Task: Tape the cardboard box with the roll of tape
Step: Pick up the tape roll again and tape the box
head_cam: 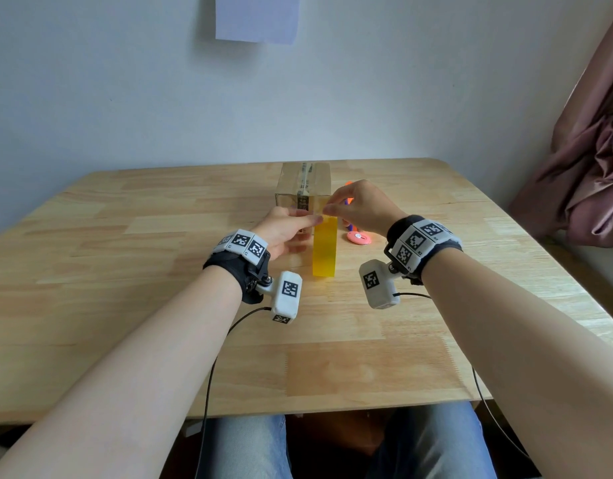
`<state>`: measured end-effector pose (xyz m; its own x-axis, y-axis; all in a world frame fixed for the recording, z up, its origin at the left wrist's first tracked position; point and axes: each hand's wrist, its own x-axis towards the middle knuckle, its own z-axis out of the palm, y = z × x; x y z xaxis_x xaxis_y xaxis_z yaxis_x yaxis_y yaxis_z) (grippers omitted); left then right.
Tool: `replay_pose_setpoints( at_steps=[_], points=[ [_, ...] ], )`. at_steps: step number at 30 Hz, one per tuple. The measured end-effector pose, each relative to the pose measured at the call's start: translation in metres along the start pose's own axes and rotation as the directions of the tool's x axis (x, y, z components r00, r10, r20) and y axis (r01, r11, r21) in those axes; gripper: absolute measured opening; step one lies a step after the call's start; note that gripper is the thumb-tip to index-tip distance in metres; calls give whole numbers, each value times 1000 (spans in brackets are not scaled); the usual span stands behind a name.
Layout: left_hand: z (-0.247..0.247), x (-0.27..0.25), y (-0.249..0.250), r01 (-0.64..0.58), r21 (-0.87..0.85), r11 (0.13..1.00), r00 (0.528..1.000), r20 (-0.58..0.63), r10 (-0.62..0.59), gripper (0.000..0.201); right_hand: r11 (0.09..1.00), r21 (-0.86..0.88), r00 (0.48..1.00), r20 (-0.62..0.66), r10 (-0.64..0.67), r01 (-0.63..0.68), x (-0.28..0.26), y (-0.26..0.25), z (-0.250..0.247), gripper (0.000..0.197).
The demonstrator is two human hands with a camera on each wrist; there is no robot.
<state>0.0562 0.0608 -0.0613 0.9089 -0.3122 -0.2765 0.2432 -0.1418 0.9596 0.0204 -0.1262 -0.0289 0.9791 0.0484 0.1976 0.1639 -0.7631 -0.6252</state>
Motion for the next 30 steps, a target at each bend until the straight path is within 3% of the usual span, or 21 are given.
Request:
replay_pose_setpoints(
  at_steps=[3, 6, 11, 13, 17, 19, 23, 26, 28, 30],
  points=[
    [5, -8, -3, 117, 14, 993, 991, 58, -117, 47, 1000, 13, 999, -45, 23, -22, 1, -2, 3, 17],
    [4, -12, -6, 127, 79, 989, 985, 104, -135, 25, 997, 28, 996, -49, 74, -73, 1, -1, 5, 17],
    [0, -14, -14, 129, 92, 987, 985, 107, -138, 20, 942, 189, 960, 22, 278, -277, -2, 0, 14, 14],
    [-2, -16, -15, 128, 88, 988, 985, 107, -137, 21, 878, 275, 920, 120, 373, -391, -3, 1, 13, 26],
    [-5, -23, -13, 147, 103, 984, 977, 138, -161, 39, 765, 214, 777, 361, 517, -608, -12, 6, 9, 51],
    [-3, -26, -11, 142, 116, 983, 975, 156, -159, 44, 737, 265, 766, 402, 502, -621, -15, 12, 10, 53],
    [9, -31, -1, 81, 93, 992, 979, 180, -97, 39, 696, 452, 828, 364, 427, -558, -24, 9, -5, 52],
    [25, -33, 12, 21, -2, 1000, 981, 195, -20, 33, 682, 556, 877, 233, 421, -475, -28, 8, -23, 48],
    [37, -30, 19, -19, -76, 997, 984, 176, 32, 17, 738, 520, 887, 94, 451, -430, -27, 10, -35, 43],
    [47, -26, 26, -58, -114, 992, 992, 101, 69, 14, 806, 426, 881, -41, 471, -411, -25, 16, -45, 33]
  ],
)
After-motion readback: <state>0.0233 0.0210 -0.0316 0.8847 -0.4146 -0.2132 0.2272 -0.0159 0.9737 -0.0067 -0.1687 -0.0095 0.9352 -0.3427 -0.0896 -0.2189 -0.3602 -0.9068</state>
